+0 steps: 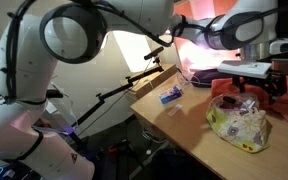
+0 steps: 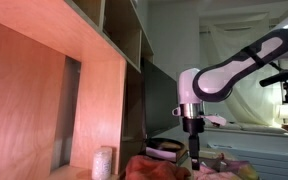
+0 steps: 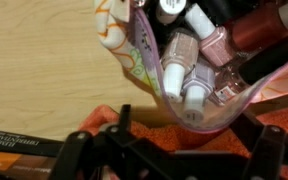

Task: Take the blue and the orange nail polish bottles out of the little bag

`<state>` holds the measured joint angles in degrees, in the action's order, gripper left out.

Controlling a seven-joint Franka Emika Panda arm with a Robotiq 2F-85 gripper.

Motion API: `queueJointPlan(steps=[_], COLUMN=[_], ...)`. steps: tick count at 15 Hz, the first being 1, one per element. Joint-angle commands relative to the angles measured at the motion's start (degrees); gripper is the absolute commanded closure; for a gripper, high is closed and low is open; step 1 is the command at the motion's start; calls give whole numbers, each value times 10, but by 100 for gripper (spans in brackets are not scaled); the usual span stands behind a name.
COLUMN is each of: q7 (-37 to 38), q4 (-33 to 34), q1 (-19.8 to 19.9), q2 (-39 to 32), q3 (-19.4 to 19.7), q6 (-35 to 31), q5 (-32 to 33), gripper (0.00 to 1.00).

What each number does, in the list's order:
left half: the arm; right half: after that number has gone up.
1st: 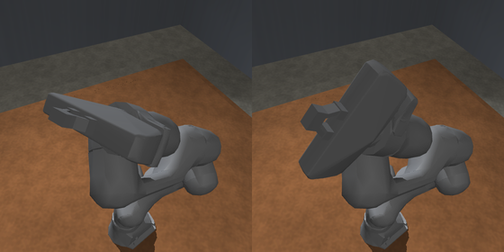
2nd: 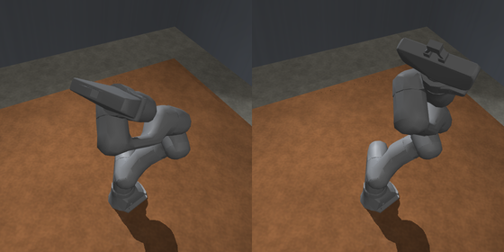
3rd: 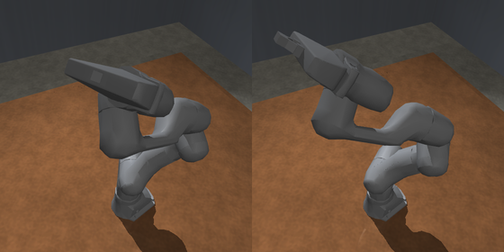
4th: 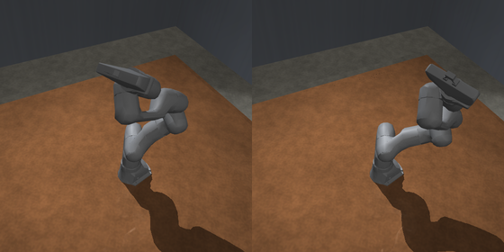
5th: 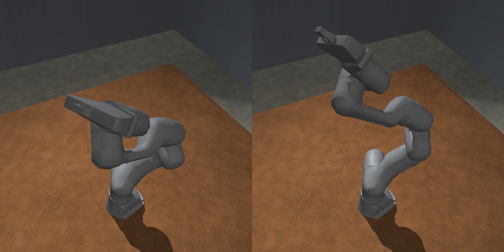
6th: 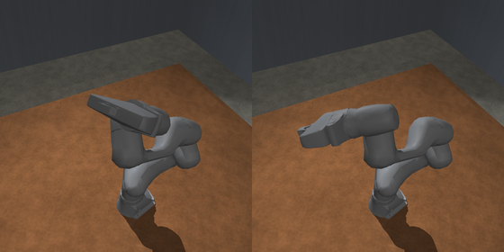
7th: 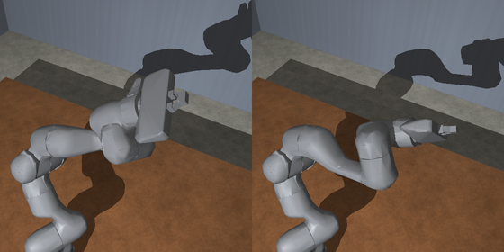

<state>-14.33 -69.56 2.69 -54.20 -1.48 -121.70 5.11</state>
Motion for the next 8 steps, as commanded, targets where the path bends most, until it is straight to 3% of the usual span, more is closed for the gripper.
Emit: queueJointPlan(steps=[1, 4, 8], q7=[-16, -38, -78], q4=[-136, -212, -322], q1=[3, 7, 14], q2=[82, 117, 161], q3=[1, 0, -3], q6=[-75, -163, -336], q5=[12, 26, 56], gripper=[0, 0, 0])
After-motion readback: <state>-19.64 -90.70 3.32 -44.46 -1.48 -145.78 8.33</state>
